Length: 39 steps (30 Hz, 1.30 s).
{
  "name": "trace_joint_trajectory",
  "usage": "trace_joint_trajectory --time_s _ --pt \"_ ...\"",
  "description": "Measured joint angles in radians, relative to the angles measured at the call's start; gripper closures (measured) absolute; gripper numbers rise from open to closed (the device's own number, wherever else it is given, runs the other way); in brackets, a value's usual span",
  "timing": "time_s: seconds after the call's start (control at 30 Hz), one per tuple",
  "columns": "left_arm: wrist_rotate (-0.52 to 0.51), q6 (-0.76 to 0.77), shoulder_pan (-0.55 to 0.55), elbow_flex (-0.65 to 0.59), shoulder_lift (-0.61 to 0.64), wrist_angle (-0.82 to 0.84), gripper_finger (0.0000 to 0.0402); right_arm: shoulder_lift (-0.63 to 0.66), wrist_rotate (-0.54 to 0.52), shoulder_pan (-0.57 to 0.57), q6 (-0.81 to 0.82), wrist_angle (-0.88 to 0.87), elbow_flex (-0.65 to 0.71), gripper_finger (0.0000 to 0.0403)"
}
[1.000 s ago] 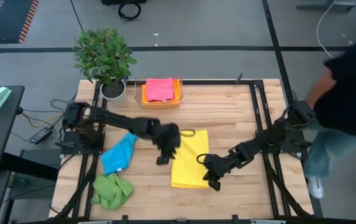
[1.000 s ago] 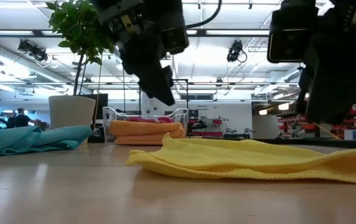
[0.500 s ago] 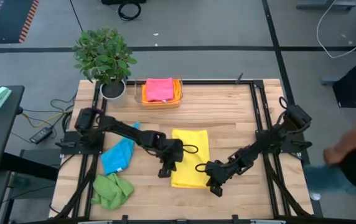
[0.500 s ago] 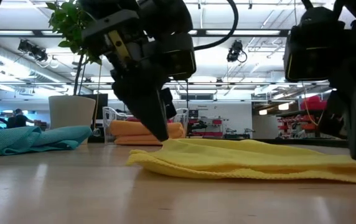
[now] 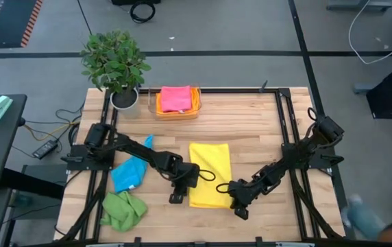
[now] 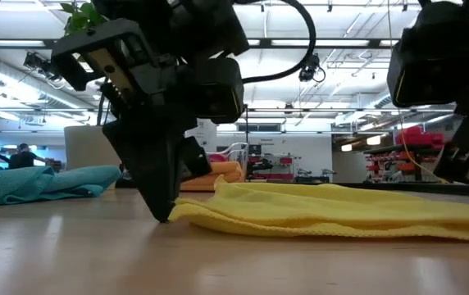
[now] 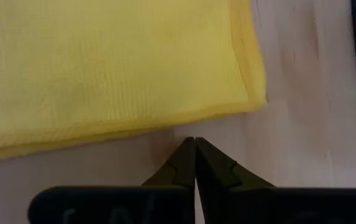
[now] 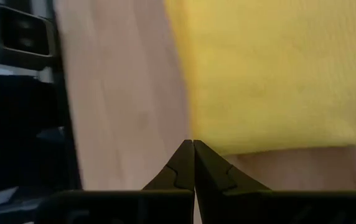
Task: Fold microfiber towels
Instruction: Fold the yellow microfiber cloth
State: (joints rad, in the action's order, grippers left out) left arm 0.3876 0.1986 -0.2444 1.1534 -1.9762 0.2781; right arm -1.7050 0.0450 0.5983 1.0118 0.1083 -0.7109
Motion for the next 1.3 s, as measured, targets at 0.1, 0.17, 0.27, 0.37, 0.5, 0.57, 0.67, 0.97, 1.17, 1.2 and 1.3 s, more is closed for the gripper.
trace_joint_trajectory --time_s 0.1,0.17,0.27,0.37,0.5,0.57,0.67,0.97,1.17,1.2,1.3 --pt "0.027 -0.033 0.002 -0.002 0.018 0.036 0.0395 0.019 0.009 0.0 -0.021 0.017 0.0 0.0398" --pt "0.03 -0.08 0.008 -0.002 0.061 0.084 0.0393 0.038 0.008 0.004 -0.028 0.026 -0.007 0.0398" --pt "-0.015 -0.173 0.013 -0.001 0.135 0.203 0.0389 0.059 0.005 0.02 -0.036 0.019 -0.026 0.0398" --pt "-0.092 -0.262 -0.002 -0.008 0.195 0.214 0.0395 0.063 -0.034 0.041 -0.006 -0.037 -0.054 0.0398" --pt "-0.143 -0.262 -0.036 -0.061 0.229 -0.035 0.039 0.063 -0.186 0.062 0.061 -0.075 -0.076 0.0398" --pt "-0.15 -0.259 -0.052 -0.092 0.218 -0.116 0.0384 0.063 -0.255 0.067 0.087 -0.073 -0.079 0.0398" --pt "-0.152 -0.292 -0.071 -0.121 0.206 -0.171 0.0374 0.063 -0.301 0.071 0.111 -0.088 -0.079 0.0398" --pt "-0.246 -0.596 -0.158 -0.117 0.132 -0.249 0.0312 0.063 -0.332 0.078 0.048 -0.1 -0.079 0.0398" --pt "-0.386 -0.639 -0.175 -0.118 0.113 -0.251 0.0257 0.063 -0.352 0.088 0.028 -0.092 -0.079 0.0398" --pt "-0.39 -0.644 -0.175 -0.118 0.113 -0.255 0.0252 0.063 -0.352 0.091 0.024 -0.091 -0.079 0.0398" --pt "-0.395 -0.687 -0.168 -0.118 0.112 -0.253 0.0244 0.063 -0.353 0.095 0.016 -0.086 -0.079 0.0398"
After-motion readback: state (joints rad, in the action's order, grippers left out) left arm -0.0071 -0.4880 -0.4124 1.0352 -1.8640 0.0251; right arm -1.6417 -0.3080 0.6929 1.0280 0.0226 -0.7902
